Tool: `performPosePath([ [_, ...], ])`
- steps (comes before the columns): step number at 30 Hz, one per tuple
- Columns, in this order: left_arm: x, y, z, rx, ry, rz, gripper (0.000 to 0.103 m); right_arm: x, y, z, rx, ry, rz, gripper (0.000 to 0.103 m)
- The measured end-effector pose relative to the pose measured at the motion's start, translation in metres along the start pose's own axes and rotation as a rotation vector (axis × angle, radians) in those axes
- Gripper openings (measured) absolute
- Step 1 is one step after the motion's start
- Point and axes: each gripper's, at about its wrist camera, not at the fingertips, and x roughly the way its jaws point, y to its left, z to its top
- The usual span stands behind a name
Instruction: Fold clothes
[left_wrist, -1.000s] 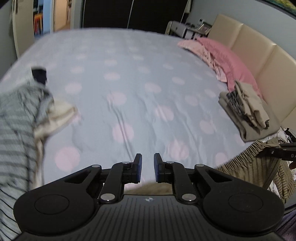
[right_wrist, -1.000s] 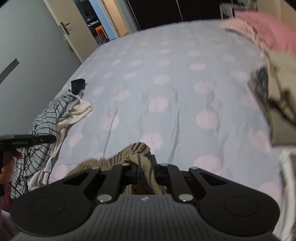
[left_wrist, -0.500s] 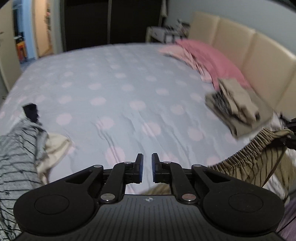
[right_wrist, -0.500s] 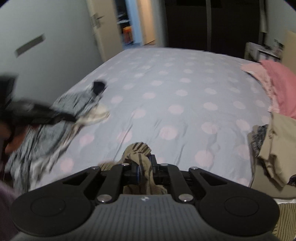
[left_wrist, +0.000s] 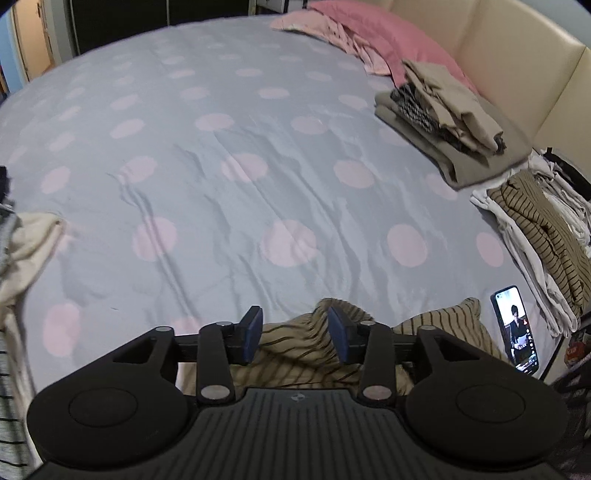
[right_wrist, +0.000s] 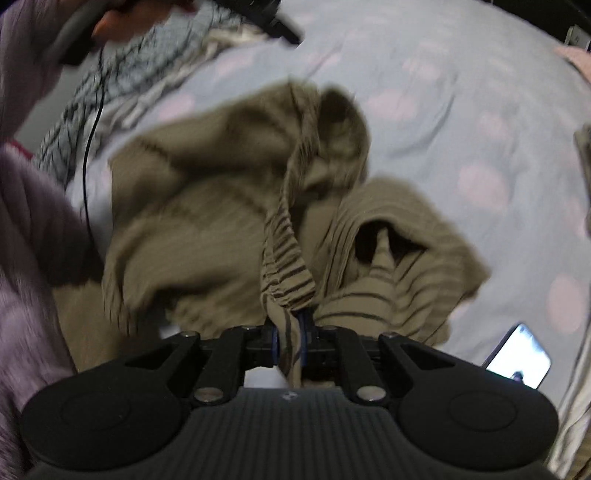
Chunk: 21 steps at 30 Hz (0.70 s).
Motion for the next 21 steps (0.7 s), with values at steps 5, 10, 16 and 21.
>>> performPosePath([
  [5, 0.022, -0.024, 0.003, 0.075, 0.05, 0.008, 0.039, -0.002, 0.0, -0.007, 0.008, -0.03, 0.002, 0.031],
  [10, 0.058, -0.033, 0.005, 0.092, 0.115, 0.096, 0.039, -0.004, -0.001, -0.003, 0.014, -0.044, 0.018, 0.034],
  [16, 0.076, -0.033, -0.014, 0.141, 0.213, 0.23, 0.007, -0.015, 0.0, -0.004, 0.025, -0.078, 0.035, 0.045],
  [21, 0.034, -0.016, -0.048, 0.114, 0.163, 0.274, 0.006, -0.032, -0.003, -0.002, 0.068, -0.134, 0.054, 0.046],
])
